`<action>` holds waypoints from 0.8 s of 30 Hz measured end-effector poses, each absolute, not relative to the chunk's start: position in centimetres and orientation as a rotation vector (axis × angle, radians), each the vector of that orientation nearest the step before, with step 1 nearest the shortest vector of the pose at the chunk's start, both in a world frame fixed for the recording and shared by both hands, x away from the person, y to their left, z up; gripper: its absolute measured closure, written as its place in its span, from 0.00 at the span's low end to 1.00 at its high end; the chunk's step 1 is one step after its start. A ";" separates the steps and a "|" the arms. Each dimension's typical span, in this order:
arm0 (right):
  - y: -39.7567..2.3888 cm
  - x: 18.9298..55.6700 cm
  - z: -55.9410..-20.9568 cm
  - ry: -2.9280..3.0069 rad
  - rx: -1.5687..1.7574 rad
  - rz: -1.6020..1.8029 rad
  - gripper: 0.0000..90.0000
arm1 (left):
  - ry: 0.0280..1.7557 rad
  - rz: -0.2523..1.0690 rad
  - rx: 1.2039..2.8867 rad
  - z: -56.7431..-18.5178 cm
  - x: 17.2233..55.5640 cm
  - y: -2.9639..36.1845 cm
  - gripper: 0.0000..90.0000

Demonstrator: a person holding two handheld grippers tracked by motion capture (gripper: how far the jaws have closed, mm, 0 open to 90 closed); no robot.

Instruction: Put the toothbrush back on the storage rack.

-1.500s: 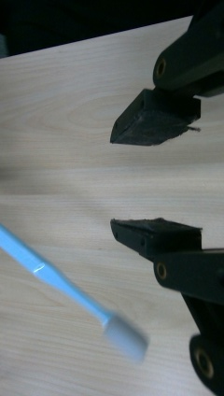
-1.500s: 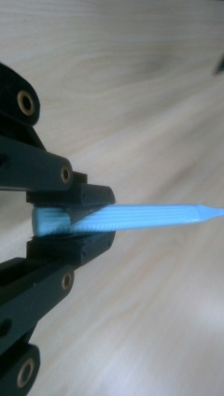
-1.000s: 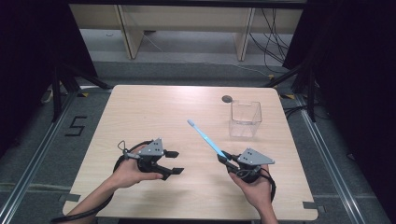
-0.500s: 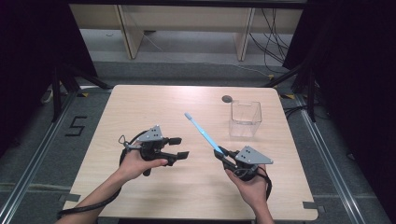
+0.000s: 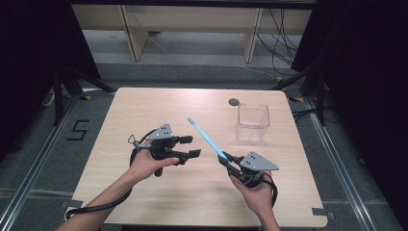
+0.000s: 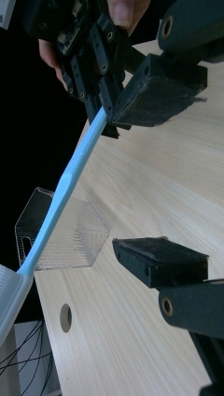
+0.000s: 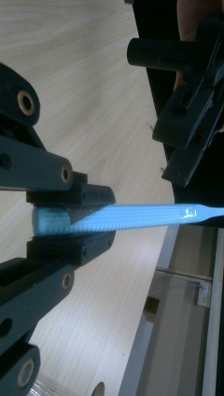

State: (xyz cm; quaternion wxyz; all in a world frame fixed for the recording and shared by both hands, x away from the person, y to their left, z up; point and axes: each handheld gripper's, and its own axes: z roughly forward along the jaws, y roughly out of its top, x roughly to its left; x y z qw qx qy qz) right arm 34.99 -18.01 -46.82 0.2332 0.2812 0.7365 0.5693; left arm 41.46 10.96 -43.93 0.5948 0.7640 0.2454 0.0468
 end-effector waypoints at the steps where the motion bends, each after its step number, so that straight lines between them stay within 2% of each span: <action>1: -17.8 34.8 -46.9 2.014 0.801 1.577 0.87 | 0.573 0.106 1.778 -43.9 41.6 10.9 0.36; 24: -16.7 34.9 -46.9 2.033 0.762 1.579 0.87 | 0.632 0.031 1.674 -43.4 42.6 9.4 0.38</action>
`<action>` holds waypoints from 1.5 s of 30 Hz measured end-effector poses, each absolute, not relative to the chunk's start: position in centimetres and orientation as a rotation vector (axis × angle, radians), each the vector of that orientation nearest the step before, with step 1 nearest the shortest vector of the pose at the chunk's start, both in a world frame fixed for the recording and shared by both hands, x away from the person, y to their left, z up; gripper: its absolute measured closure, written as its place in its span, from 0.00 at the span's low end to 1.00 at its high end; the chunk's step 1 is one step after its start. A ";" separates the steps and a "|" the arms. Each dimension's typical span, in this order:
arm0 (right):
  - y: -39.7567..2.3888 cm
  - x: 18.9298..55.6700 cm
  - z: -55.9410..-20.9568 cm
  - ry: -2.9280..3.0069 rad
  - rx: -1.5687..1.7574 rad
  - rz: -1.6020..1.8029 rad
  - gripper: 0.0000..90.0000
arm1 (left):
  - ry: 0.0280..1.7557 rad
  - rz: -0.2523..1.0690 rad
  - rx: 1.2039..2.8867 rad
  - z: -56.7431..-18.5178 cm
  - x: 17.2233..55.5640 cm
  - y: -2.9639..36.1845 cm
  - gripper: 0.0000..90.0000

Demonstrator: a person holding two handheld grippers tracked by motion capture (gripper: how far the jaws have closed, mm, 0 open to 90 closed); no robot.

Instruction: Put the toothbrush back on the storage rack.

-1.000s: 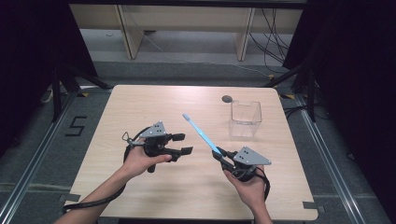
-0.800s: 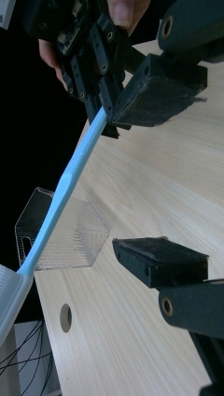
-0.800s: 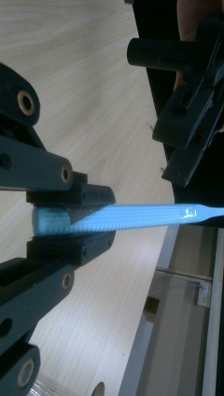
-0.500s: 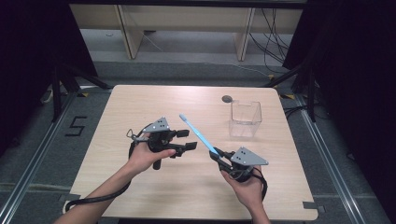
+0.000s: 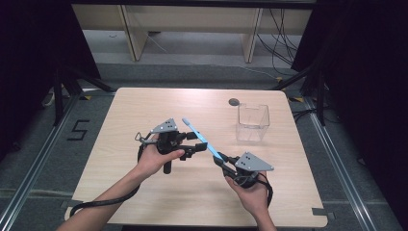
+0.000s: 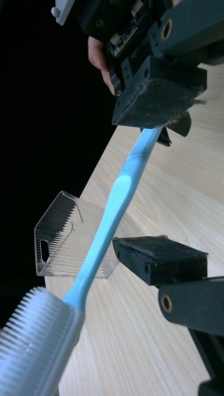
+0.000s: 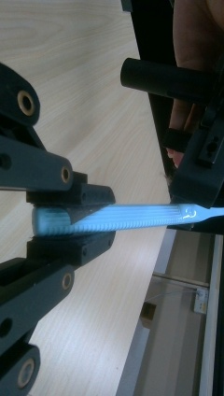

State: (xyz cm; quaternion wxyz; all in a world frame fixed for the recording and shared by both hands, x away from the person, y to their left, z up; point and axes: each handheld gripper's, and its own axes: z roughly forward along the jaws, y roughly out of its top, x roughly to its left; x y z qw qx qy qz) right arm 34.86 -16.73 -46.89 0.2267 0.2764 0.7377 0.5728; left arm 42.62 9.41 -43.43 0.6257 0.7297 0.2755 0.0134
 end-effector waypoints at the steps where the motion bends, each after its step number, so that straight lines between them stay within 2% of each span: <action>1: -16.7 34.9 -46.9 2.035 0.766 1.579 0.87 | 0.632 0.031 1.674 -43.4 42.6 9.4 0.38; 15: -16.5 35.1 -46.7 2.019 0.737 1.584 0.87 | 0.634 0.029 1.641 -43.0 42.8 9.1 0.42; 34: -16.2 34.9 -47.0 2.005 0.776 1.566 0.87 | 0.652 -0.037 1.548 -43.1 43.3 8.9 0.63; 43: -15.8 35.0 -47.3 2.008 0.759 1.555 0.87 | 0.628 -0.051 1.513 -42.8 43.1 9.1 0.76; 44: -15.6 34.9 -47.4 2.015 0.788 1.568 0.87 | 0.621 -0.054 1.502 -42.7 43.0 9.1 0.81; 45: -15.6 34.9 -47.4 2.015 0.788 1.568 0.87 | 0.621 -0.054 1.502 -42.7 43.0 9.1 0.82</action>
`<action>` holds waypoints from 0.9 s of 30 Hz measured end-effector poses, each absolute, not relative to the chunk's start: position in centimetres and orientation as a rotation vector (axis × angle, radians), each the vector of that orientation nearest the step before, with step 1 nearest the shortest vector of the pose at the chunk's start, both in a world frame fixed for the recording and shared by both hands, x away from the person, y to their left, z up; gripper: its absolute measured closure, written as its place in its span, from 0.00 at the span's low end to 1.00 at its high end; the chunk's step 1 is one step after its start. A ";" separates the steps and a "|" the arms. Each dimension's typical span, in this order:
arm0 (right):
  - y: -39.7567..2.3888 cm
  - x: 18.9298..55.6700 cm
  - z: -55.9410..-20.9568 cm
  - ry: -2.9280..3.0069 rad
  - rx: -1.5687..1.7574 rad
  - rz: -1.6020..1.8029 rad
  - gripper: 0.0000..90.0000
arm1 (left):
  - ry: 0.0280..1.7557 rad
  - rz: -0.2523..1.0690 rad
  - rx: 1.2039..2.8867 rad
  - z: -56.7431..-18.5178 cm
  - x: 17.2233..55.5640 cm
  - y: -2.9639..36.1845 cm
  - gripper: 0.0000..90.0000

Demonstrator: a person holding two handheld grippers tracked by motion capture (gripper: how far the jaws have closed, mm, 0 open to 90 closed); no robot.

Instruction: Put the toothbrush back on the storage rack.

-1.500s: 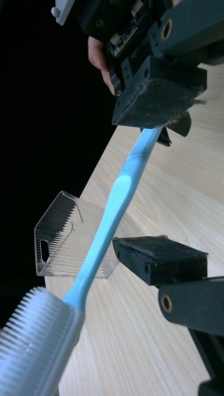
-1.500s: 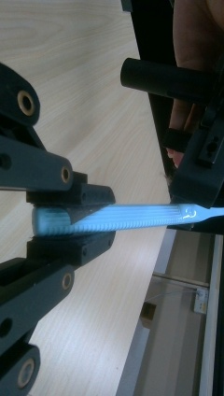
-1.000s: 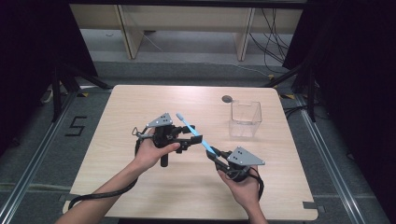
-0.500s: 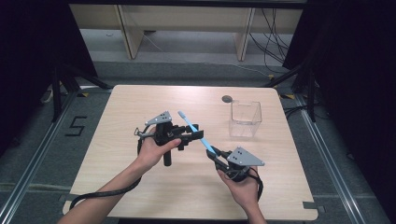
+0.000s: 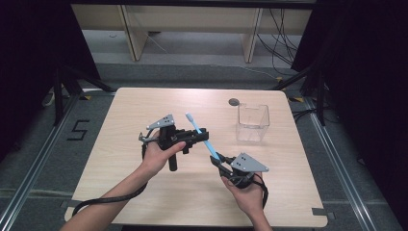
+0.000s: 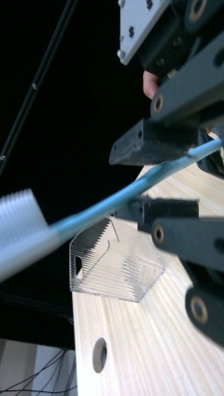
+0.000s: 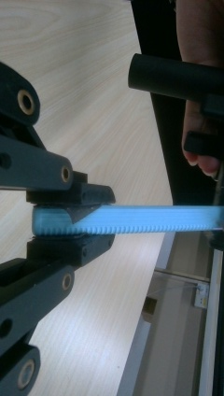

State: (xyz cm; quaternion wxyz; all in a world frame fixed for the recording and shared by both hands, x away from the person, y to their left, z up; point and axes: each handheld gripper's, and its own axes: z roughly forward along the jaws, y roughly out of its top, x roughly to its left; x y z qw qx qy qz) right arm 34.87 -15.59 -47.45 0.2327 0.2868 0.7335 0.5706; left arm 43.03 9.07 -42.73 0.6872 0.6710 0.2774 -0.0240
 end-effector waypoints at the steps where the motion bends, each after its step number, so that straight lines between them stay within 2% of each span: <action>1: -15.4 34.9 -47.5 2.033 0.778 1.559 0.86 | 0.617 -0.064 1.499 -42.7 43.0 9.1 0.84; 6: -15.0 35.0 -47.8 2.036 0.781 1.561 0.81 | 0.567 -0.096 1.502 -42.3 42.5 8.8 0.90; 9: -14.6 35.2 -48.0 2.068 0.804 1.563 0.68 | 0.543 -0.081 1.523 -41.9 42.1 8.6 0.93; 10: -14.6 35.2 -48.0 2.068 0.804 1.563 0.68 | 0.536 -0.073 1.532 -41.8 42.0 8.6 0.93; 12: -14.8 35.3 -48.1 2.075 0.820 1.541 0.58 | 0.530 -0.048 1.546 -41.5 41.9 8.6 0.93; 13: -14.8 35.2 -48.1 2.078 0.847 1.542 0.57 | 0.525 -0.033 1.556 -41.4 41.9 8.7 0.93; 17: -15.3 35.0 -47.7 2.043 0.862 1.540 0.57 | 0.512 0.045 1.598 -40.9 41.6 8.8 0.93; 22: -16.1 34.2 -45.5 1.951 0.919 1.625 0.66 | 0.509 0.142 1.634 -40.9 41.3 8.5 0.93; 27: -16.1 33.7 -43.2 1.875 0.922 1.659 0.70 | 0.524 0.175 1.643 -41.2 41.2 8.2 0.93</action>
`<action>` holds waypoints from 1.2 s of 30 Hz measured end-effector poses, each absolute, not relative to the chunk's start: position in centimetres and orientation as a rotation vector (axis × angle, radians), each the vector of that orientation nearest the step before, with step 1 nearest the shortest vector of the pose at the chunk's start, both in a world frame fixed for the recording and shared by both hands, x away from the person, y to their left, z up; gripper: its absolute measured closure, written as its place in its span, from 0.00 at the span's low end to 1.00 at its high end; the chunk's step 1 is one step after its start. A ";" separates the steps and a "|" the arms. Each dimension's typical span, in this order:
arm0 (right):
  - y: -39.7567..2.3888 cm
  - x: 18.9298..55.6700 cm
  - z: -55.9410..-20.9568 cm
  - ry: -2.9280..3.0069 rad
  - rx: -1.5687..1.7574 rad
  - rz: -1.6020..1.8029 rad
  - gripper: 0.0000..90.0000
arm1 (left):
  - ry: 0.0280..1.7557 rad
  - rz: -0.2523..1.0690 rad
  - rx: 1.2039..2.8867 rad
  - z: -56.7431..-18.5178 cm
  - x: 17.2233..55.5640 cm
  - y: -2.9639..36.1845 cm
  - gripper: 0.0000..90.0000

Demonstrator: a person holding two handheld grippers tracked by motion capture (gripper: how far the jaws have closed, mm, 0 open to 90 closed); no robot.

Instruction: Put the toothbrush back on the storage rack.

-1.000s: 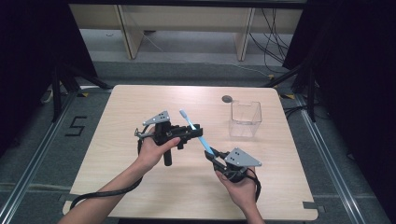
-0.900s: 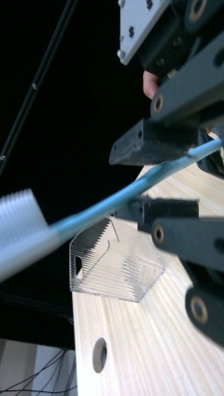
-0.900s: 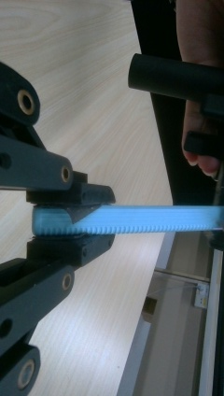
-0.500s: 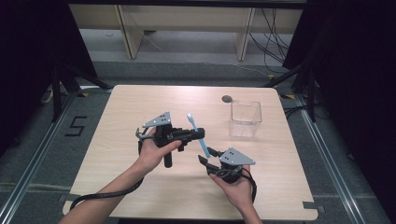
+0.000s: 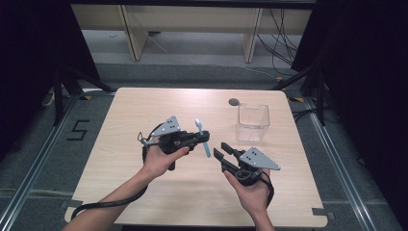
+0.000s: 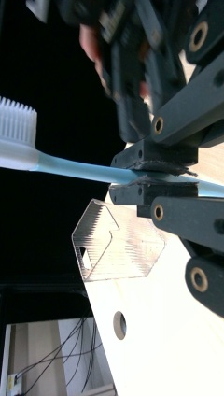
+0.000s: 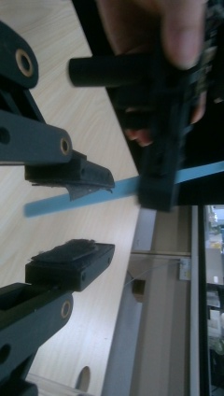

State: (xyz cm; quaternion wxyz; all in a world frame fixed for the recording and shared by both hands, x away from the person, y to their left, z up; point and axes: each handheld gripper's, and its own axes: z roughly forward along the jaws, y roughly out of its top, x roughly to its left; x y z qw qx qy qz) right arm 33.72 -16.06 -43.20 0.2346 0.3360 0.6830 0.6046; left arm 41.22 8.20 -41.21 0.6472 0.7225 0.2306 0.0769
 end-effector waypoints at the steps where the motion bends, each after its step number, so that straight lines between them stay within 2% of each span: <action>1: -16.1 33.7 -43.2 1.875 0.922 1.659 0.70 | 0.527 0.180 1.642 -41.2 41.2 8.1 0.93; 4: -15.6 33.9 -42.6 1.871 0.885 1.644 0.72 | 0.531 0.178 1.631 -41.1 41.2 8.2 0.93; 17: -13.2 34.9 -43.8 1.969 0.899 1.547 0.73 | 0.522 0.201 1.647 -40.8 41.1 8.2 0.93; 36: -12.4 35.9 -44.1 1.949 0.938 1.540 0.76 | 0.509 0.206 1.669 -41.1 41.1 7.7 0.93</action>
